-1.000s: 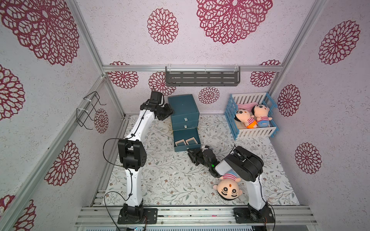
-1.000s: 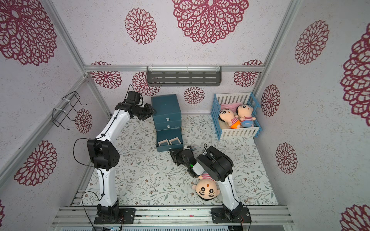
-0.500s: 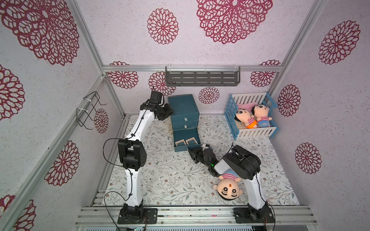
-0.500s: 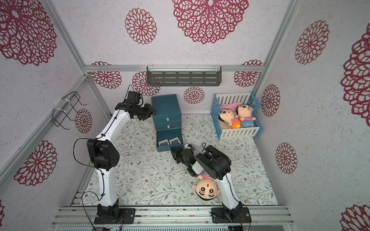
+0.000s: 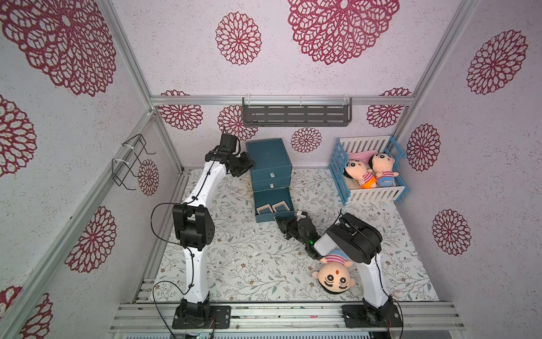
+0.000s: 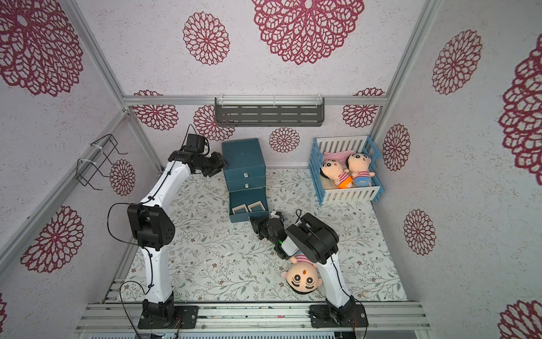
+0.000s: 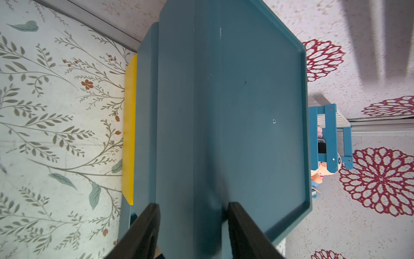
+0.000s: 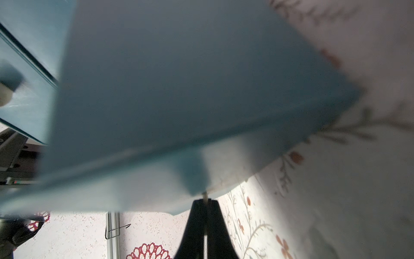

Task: Place the brooch boxes into the drawer by color
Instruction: Close the drawer in the storage box.

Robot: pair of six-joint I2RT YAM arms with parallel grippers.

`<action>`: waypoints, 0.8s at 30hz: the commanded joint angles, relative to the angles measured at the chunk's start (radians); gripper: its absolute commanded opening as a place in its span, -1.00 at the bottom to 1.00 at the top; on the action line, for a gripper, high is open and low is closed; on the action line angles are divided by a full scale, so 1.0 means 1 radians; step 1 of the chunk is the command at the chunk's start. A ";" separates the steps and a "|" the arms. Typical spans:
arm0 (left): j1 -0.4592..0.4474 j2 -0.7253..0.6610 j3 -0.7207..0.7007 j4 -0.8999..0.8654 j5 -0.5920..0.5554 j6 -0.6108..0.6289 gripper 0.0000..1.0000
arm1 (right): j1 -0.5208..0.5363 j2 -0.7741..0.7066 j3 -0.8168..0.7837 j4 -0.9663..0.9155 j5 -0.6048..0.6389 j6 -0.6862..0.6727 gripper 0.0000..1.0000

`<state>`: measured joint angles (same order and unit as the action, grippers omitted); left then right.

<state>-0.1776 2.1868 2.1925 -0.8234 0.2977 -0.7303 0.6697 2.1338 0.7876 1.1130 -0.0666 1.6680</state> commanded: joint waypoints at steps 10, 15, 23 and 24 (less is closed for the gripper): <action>0.015 0.038 -0.005 -0.036 -0.004 0.005 0.08 | -0.036 -0.037 0.049 -0.027 0.019 -0.052 -1.00; 0.017 0.041 -0.004 -0.034 0.000 0.003 0.06 | -0.048 -0.018 0.096 -0.050 0.005 -0.057 -1.00; 0.017 0.048 -0.005 -0.032 0.006 -0.004 0.04 | -0.071 0.043 0.183 -0.092 -0.016 -0.056 -1.00; 0.017 0.047 -0.004 -0.030 0.006 -0.005 0.04 | -0.074 0.052 0.196 -0.098 -0.020 -0.057 -1.00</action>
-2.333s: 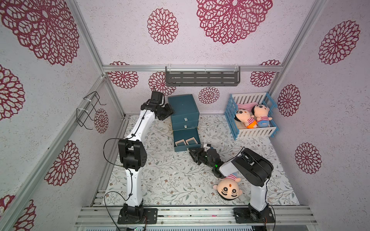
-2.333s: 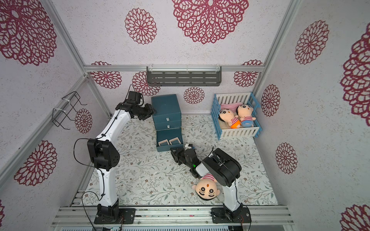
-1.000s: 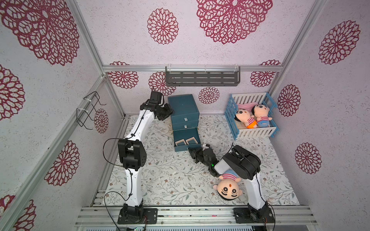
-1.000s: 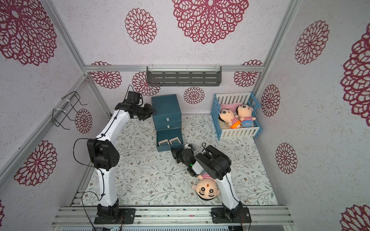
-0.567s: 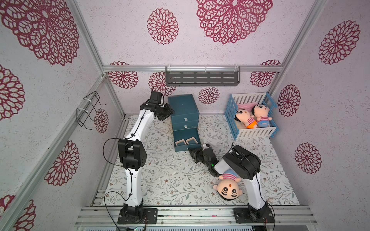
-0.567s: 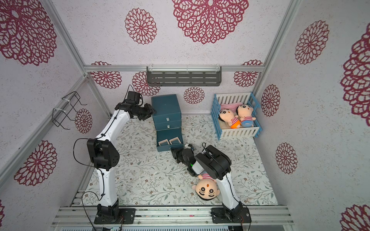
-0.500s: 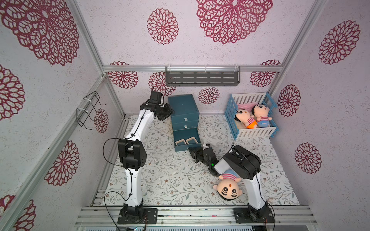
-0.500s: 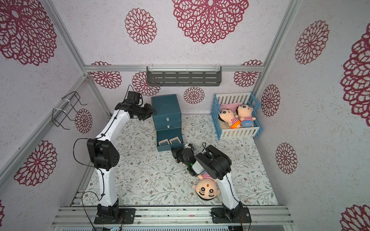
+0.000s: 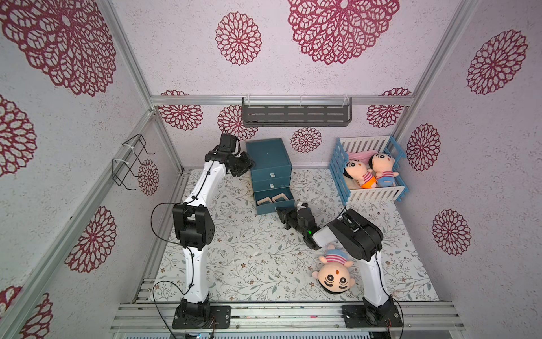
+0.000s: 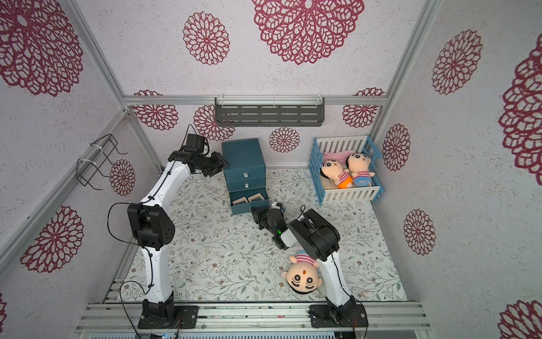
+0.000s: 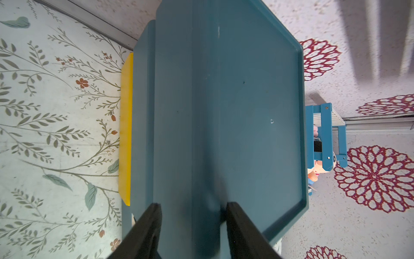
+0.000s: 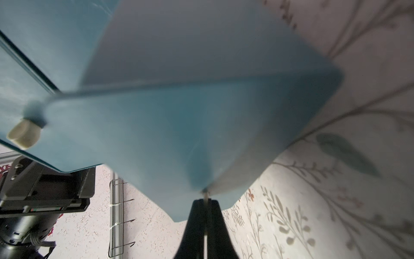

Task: Place the brooch boxes into the drawer by color
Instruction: Close the drawer in the storage box.

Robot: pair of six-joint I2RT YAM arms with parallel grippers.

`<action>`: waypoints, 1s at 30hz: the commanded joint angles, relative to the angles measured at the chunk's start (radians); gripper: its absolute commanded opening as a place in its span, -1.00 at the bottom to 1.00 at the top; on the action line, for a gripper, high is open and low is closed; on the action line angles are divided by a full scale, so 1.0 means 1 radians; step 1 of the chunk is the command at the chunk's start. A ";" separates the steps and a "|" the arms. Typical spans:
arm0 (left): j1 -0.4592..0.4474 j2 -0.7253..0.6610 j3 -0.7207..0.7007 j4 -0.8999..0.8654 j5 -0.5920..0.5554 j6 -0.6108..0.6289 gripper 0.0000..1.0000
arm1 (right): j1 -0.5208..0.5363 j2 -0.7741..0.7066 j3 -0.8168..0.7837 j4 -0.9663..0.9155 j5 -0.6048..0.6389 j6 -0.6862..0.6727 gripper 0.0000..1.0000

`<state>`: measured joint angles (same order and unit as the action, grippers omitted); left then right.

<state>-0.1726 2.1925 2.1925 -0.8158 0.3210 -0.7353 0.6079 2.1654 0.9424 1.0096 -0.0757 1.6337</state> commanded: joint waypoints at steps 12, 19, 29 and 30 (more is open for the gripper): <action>0.009 0.043 -0.021 -0.018 -0.010 -0.021 0.02 | -0.033 0.117 0.229 -0.126 -0.038 -0.043 -1.00; 0.008 0.049 -0.022 -0.015 -0.006 -0.027 0.00 | -0.052 0.161 0.303 -0.179 -0.032 -0.041 -1.00; 0.007 0.045 -0.034 -0.022 -0.011 -0.024 -0.02 | -0.064 0.216 0.411 -0.251 -0.038 -0.032 -1.00; 0.007 0.045 -0.036 -0.022 -0.011 -0.023 -0.03 | -0.065 0.222 0.421 -0.256 -0.038 -0.031 -1.00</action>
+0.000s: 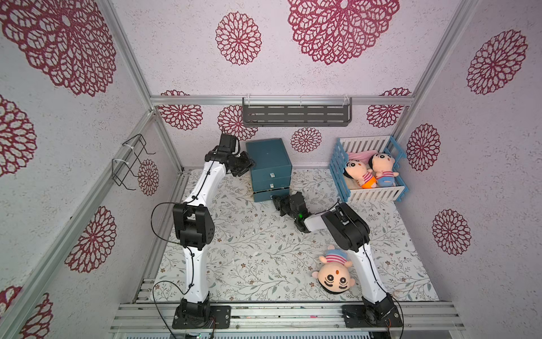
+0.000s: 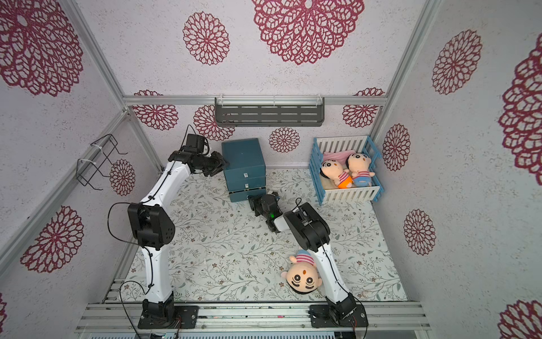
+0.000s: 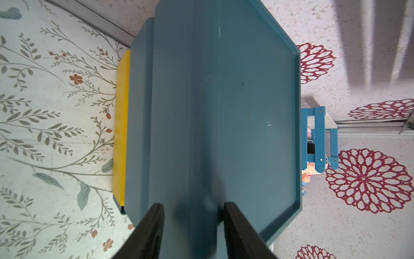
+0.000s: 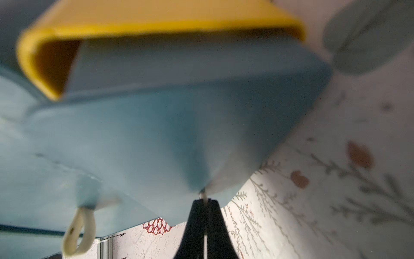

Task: Place the brooch boxes into the drawer by color
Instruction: Close the drawer in the storage box.

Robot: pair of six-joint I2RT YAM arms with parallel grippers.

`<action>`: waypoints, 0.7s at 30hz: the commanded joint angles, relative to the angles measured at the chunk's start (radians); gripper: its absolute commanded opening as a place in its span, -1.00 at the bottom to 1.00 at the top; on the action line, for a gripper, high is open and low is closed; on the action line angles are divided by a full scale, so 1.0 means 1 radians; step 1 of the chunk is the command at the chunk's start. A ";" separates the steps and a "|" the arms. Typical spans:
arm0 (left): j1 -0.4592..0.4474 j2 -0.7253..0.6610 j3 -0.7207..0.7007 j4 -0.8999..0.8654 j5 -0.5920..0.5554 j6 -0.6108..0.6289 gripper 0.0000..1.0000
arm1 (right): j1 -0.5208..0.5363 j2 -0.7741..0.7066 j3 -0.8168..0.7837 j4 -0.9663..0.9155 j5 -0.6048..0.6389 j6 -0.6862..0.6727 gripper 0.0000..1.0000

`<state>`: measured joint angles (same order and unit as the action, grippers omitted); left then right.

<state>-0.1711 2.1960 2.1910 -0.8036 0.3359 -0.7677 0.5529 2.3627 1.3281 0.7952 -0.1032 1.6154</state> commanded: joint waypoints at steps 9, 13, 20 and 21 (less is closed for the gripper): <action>0.004 0.035 -0.045 -0.029 -0.026 0.007 -0.03 | -0.011 0.048 0.092 -0.080 -0.012 -0.008 -0.82; 0.003 0.028 -0.049 -0.027 -0.030 0.007 -0.04 | -0.005 0.016 0.067 -0.076 0.001 -0.008 -0.40; 0.000 -0.031 -0.026 -0.057 -0.093 0.001 0.17 | 0.005 -0.140 -0.015 -0.162 0.063 -0.066 0.08; 0.000 -0.052 -0.024 -0.066 -0.113 -0.003 0.21 | 0.003 -0.182 -0.036 -0.183 0.074 -0.094 0.12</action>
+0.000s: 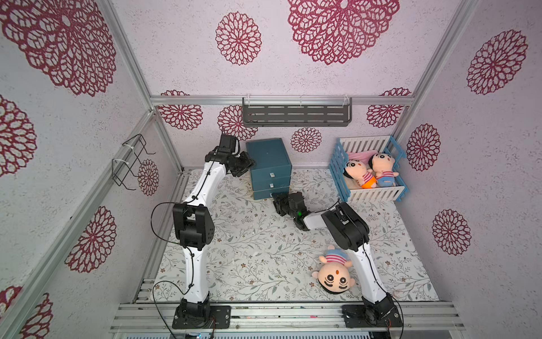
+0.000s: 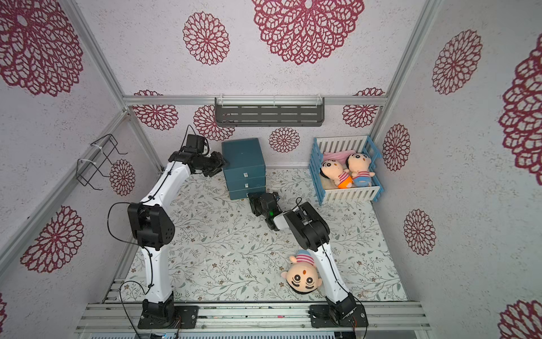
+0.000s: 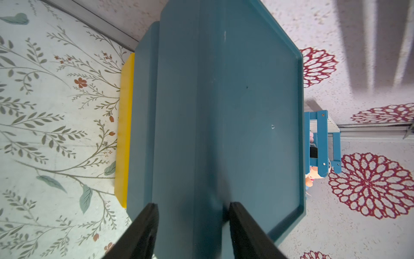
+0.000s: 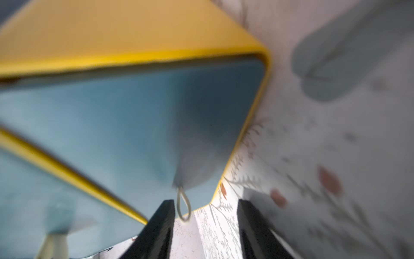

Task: Place the brooch boxes into the drawer by color
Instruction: Close the drawer in the storage box.

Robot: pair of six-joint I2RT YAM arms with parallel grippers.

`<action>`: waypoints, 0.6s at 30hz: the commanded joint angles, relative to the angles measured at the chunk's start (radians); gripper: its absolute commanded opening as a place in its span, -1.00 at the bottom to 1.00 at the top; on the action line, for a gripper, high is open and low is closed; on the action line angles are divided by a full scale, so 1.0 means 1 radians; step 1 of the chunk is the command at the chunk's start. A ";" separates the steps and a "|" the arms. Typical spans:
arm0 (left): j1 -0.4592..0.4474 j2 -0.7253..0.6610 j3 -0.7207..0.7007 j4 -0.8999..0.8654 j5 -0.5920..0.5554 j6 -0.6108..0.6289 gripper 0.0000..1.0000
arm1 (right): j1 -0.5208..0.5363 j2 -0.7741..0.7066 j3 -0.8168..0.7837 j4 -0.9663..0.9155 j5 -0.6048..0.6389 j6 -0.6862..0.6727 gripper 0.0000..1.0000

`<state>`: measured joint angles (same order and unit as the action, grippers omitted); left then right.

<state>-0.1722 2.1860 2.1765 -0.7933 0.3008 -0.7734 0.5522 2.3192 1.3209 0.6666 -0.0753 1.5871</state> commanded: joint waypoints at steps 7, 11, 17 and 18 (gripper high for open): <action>0.005 -0.332 -0.198 -0.012 -0.227 -0.040 0.60 | -0.038 -0.499 -0.130 -0.354 0.137 -0.443 0.54; 0.004 -0.484 -0.368 0.063 -0.261 -0.083 0.94 | -0.077 -0.687 -0.168 -0.468 0.172 -0.634 0.98; -0.004 -0.724 -0.628 0.155 -0.353 -0.078 0.94 | -0.115 -0.915 -0.214 -0.559 0.244 -0.879 0.98; -0.003 -0.767 -0.674 0.184 -0.358 -0.061 0.94 | -0.120 -0.943 -0.213 -0.584 0.259 -0.924 0.98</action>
<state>-0.1741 1.4708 1.5890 -0.6846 0.0006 -0.8490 0.4374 1.4353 1.1206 0.1864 0.1150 0.8639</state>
